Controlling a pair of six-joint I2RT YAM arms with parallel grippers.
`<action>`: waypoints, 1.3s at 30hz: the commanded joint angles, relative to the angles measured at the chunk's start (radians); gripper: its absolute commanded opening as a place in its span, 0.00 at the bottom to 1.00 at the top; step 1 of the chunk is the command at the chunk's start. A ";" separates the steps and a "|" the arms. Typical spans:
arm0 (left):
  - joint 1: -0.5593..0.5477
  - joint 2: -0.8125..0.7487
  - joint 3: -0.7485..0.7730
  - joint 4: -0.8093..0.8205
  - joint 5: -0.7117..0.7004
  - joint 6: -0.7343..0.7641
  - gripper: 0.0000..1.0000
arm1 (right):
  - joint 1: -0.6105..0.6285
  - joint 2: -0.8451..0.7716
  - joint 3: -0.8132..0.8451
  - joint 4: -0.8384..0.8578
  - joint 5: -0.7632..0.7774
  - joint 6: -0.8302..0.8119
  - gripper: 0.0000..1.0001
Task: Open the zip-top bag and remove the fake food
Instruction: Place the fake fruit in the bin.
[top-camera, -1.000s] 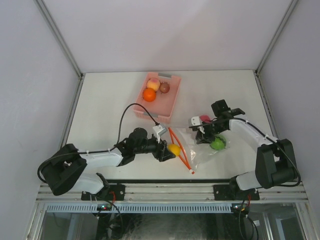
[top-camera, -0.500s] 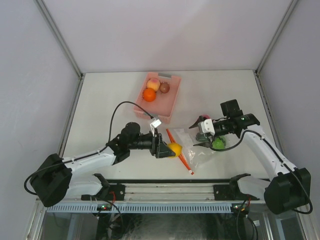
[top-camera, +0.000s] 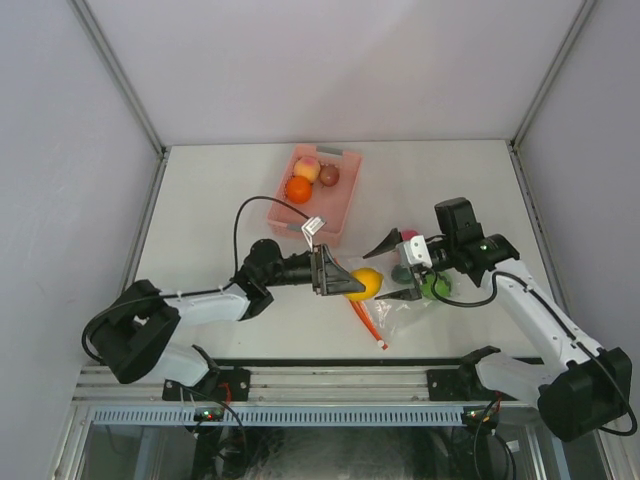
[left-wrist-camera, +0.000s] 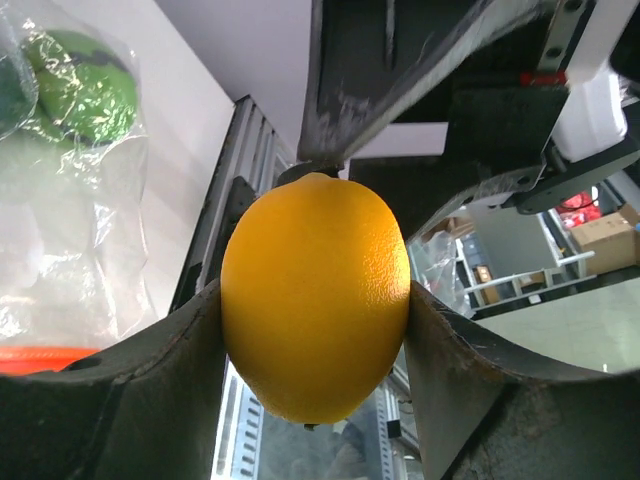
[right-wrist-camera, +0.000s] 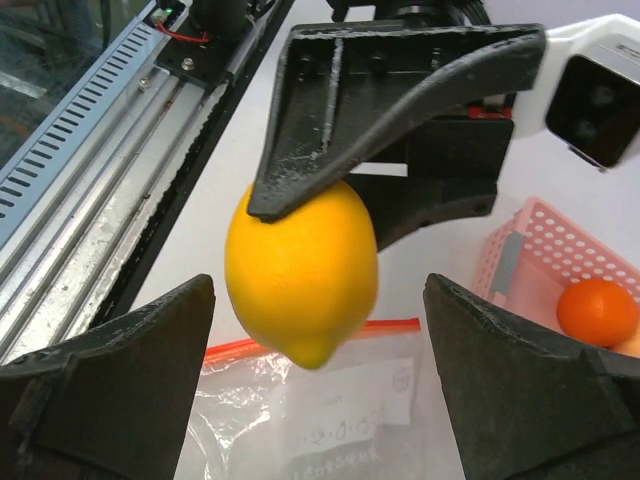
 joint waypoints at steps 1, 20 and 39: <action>0.005 0.045 0.055 0.227 0.020 -0.138 0.09 | 0.037 -0.013 -0.029 0.108 -0.022 0.093 0.84; 0.005 0.137 0.052 0.358 0.011 -0.220 0.24 | 0.095 0.001 -0.062 0.213 0.004 0.185 0.35; 0.089 -0.108 -0.053 -0.038 -0.054 0.061 1.00 | 0.040 -0.009 -0.047 0.174 -0.018 0.179 0.16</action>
